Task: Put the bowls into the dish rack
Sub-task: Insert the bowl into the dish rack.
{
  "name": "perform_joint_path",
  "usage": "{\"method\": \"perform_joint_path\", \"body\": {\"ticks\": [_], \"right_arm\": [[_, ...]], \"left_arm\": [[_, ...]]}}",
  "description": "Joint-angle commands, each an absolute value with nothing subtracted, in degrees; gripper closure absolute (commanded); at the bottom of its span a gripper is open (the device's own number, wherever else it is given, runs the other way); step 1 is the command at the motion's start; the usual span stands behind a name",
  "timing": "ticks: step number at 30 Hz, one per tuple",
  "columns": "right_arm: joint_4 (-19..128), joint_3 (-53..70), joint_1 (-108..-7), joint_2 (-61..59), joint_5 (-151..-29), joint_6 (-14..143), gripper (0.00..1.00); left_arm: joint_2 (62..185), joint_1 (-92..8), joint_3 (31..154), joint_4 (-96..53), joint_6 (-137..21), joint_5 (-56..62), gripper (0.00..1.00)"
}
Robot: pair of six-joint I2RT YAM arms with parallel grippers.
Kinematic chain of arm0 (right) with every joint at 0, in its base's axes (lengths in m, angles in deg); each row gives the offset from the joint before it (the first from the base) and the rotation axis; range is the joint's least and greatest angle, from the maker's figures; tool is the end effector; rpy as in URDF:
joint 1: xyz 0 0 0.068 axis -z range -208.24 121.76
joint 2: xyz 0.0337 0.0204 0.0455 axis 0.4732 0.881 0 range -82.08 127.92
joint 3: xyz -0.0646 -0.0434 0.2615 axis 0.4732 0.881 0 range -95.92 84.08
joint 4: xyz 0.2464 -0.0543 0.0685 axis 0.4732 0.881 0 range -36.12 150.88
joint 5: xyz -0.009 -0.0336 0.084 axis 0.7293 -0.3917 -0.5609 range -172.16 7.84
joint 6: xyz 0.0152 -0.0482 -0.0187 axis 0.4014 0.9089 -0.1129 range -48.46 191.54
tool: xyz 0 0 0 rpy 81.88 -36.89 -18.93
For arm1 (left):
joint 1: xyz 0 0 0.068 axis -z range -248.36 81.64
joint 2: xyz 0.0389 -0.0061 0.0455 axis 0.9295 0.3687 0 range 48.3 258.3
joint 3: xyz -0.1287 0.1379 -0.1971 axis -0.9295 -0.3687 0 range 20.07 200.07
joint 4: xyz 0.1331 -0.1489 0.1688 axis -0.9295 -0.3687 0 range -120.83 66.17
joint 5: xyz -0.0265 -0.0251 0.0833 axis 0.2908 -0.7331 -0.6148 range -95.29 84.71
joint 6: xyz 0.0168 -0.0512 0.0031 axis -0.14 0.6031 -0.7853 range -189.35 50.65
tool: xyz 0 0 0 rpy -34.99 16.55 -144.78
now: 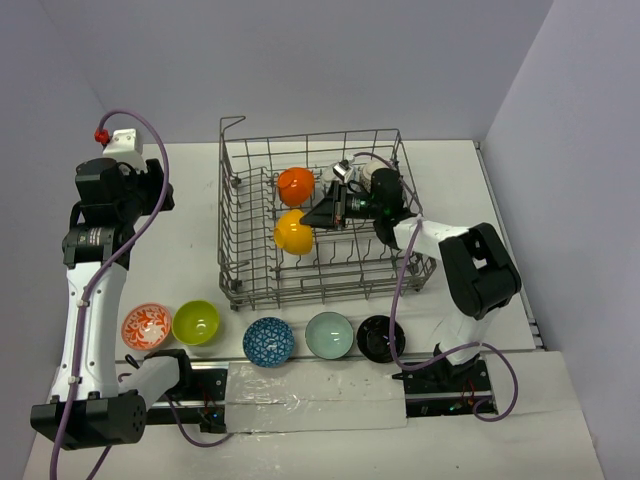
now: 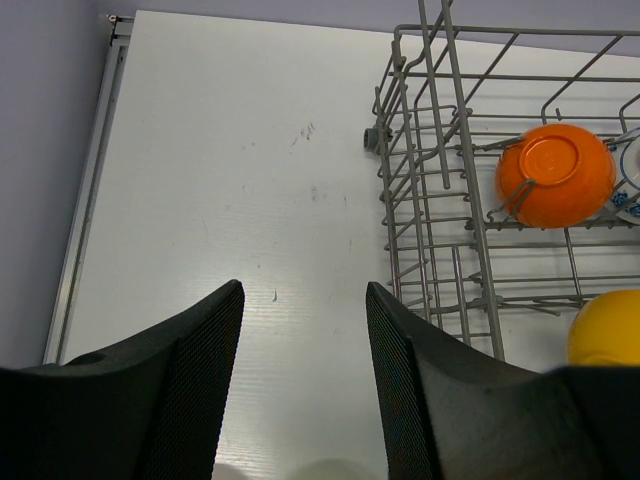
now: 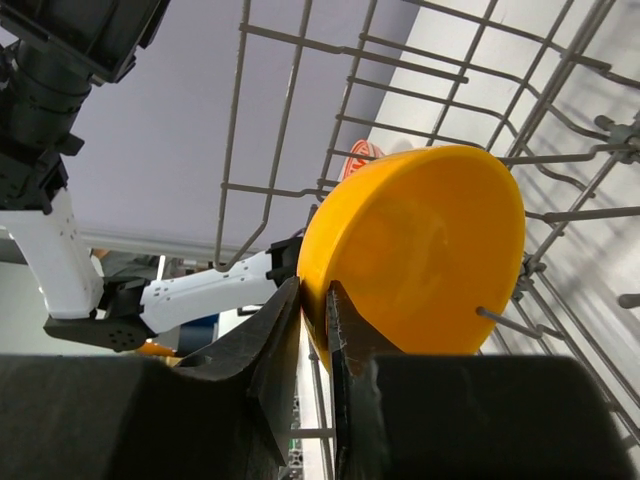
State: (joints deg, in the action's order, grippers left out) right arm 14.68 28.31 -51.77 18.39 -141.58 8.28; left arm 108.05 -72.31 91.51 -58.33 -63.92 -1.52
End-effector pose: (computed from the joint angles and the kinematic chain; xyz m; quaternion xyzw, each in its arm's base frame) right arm 0.3326 0.1782 0.2347 -0.0950 0.7179 0.6678 0.1723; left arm 0.2155 0.0126 0.4075 -0.0499 0.8312 -0.0346 0.5526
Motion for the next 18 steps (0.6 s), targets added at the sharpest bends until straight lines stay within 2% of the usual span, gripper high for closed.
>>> {"method": "perform_joint_path", "body": {"ticks": [1,3,6,14,18], "right_arm": [[14.24,28.79,-50.74,16.36,-140.26,11.16,0.78],[14.33,28.62,-50.74,16.45,-140.26,11.16,0.85],[14.59,28.09,-50.65,16.98,-140.43,11.07,0.87],[15.82,27.92,-50.13,17.07,-140.34,11.69,0.77],[16.79,28.35,-49.51,16.10,-139.82,12.48,0.76]], "left_arm": [[106.58,-72.49,91.09,-55.82,-63.46,-0.46,0.42],[106.49,-72.58,91.00,-55.82,-63.55,-0.20,0.42],[106.58,-72.58,91.08,-55.82,-63.46,-0.11,0.41],[106.58,-72.58,91.08,-55.91,-63.46,0.33,0.41],[106.58,-72.58,91.00,-55.91,-63.37,0.59,0.41]]}}
